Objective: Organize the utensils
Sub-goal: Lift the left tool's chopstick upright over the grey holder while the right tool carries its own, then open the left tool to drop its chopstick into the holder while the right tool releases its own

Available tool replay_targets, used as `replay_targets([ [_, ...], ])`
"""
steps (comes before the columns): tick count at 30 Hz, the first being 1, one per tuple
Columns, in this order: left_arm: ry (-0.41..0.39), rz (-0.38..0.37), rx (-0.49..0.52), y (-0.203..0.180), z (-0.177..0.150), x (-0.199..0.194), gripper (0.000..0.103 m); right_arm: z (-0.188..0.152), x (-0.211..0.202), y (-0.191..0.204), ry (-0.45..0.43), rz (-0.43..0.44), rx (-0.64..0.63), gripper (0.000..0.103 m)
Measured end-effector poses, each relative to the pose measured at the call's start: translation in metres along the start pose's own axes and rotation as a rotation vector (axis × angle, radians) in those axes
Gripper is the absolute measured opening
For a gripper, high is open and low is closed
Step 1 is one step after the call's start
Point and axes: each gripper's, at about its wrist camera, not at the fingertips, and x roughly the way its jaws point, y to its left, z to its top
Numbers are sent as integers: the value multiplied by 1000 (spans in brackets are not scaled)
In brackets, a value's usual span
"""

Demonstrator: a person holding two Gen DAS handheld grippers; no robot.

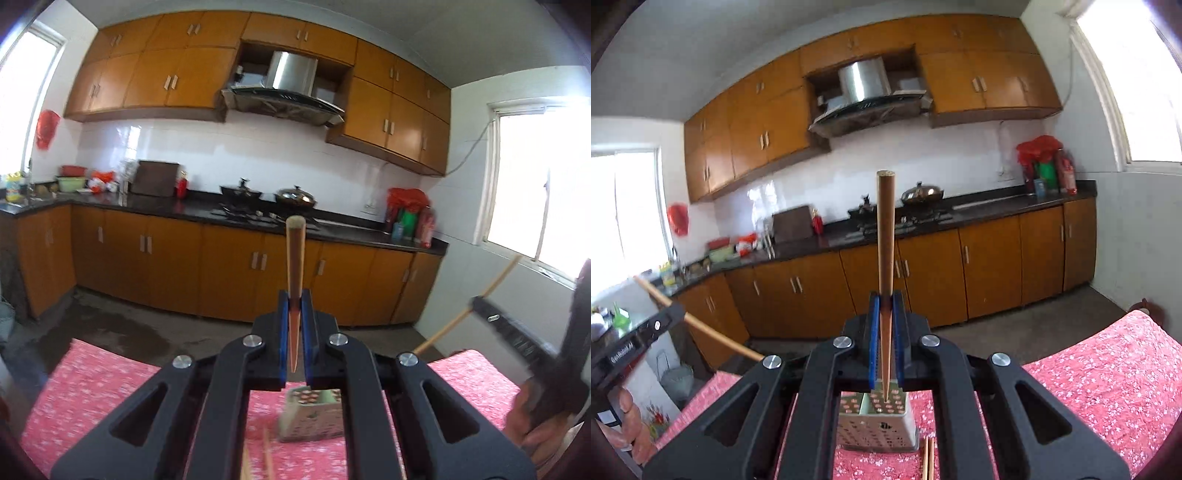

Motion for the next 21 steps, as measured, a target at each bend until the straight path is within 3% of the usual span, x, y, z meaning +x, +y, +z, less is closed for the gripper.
replay_targets([
  [10,146,-29,-7,-9,-44,56,8,-35,34,-6,131,-21,19,8],
  [13,146,-15,-16,-5,-49,60,11,-33,34,-8,137,-23,29,10],
  [17,124,-3,-29,-1,-47,53,28,-27,27,-8,125,-24,40,22],
  [21,88,15,-42,5,-41,35,33,-19,11,-12,81,-40,36,32],
])
